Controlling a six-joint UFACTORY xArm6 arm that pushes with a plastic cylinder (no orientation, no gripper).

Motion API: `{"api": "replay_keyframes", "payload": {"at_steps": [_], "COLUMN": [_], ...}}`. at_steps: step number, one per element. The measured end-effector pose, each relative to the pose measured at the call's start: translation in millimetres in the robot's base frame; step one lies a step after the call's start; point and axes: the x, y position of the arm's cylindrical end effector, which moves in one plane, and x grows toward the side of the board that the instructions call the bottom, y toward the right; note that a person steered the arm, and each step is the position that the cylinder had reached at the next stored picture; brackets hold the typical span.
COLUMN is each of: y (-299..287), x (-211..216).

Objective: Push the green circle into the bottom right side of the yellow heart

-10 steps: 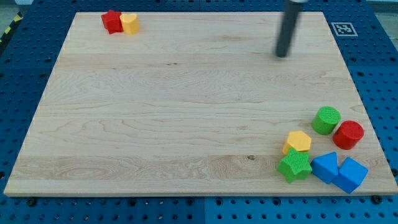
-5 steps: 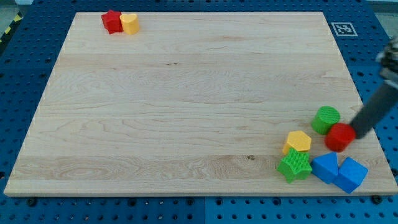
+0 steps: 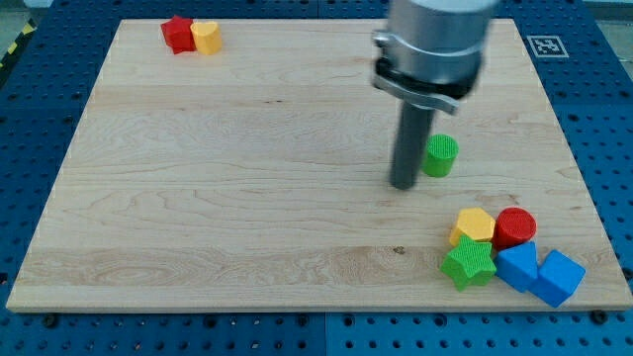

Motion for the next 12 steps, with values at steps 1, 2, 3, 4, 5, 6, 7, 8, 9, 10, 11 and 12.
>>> {"api": "replay_keyframes", "payload": {"at_steps": [1, 2, 3, 4, 5, 6, 7, 8, 9, 10, 11, 12], "y": [43, 45, 39, 51, 52, 20, -22, -25, 12, 34, 29, -18], "x": [-31, -99, -116, -108, -135, -175, -195, -195, -193, -185, -175, -174]}}
